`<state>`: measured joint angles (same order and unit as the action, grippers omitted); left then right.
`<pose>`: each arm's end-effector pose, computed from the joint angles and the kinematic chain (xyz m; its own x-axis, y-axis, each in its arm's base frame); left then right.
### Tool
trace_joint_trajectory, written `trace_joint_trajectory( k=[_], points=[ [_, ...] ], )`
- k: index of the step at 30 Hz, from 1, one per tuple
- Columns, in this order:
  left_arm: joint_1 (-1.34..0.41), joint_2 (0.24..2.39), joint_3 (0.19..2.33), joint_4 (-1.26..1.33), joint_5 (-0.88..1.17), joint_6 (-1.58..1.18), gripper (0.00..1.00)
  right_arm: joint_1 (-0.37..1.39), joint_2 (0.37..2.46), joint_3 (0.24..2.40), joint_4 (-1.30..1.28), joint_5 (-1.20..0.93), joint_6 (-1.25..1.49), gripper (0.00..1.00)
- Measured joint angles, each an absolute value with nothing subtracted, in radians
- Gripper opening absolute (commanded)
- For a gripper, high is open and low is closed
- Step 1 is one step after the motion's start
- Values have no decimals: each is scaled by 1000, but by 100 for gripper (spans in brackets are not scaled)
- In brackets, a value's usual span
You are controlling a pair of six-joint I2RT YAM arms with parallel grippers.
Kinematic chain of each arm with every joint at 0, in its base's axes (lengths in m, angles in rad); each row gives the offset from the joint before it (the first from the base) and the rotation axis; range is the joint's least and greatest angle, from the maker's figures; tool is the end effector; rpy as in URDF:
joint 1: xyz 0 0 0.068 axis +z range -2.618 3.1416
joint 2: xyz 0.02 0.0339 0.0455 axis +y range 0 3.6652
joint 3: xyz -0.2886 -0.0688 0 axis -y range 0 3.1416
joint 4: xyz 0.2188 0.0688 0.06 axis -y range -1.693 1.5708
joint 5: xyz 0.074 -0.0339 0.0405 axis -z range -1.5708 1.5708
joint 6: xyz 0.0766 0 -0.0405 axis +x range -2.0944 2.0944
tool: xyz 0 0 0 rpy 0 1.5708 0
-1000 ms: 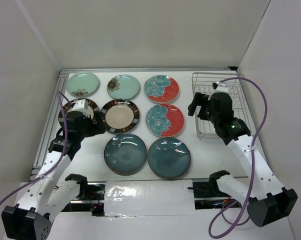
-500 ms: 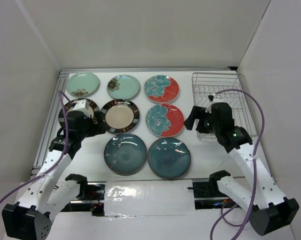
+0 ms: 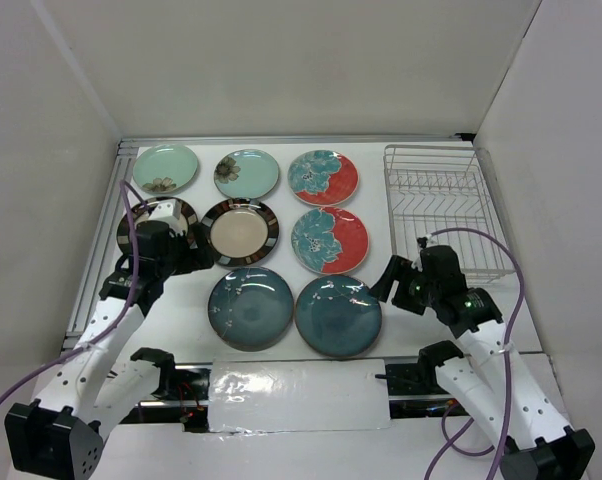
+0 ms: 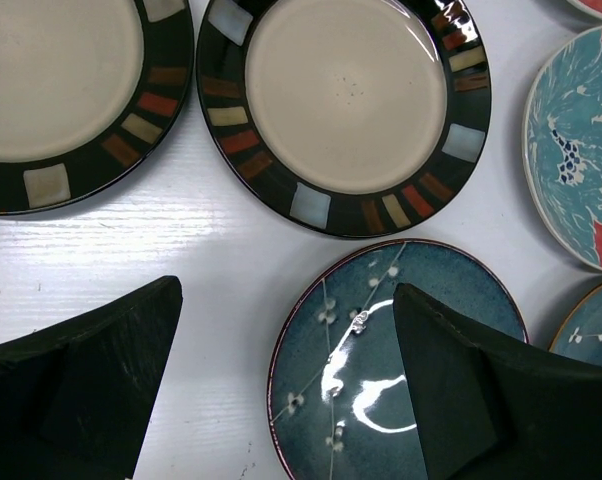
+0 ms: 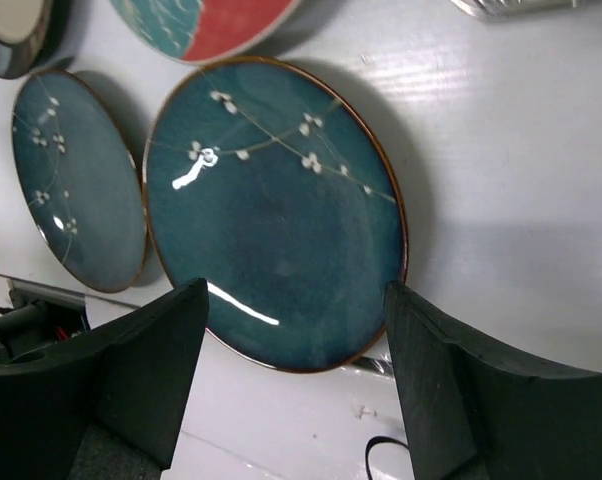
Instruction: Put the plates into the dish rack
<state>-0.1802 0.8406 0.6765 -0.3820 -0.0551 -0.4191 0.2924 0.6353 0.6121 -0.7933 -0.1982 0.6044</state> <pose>0.1796 -0.0284 0.2738 -0.5207 -0.3181 -0.7922 -0.0868 0.9429 -0.3216 0.1009 0.0461 0.2310 -0.8082 0.3386 -0.4819 0.0578 0.8599 0.5072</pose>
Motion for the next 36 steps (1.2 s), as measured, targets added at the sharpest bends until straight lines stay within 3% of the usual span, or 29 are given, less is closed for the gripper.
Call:
trace_joint_trajectory(
  k=[15,28,31,36],
  points=[
    [-180,889,683,-382,-12,-416,100,292,594,360,-793,-217,724,78],
    [-180,901,692,-381,6,-414,100,280,492,133,-453,-440,743,66],
    [-180,904,692,-381,8,-409,100,260,488,97,-385,-485,756,60],
    [-180,910,692,-381,12,-395,100,232,503,67,-353,-490,736,25]
  ],
)
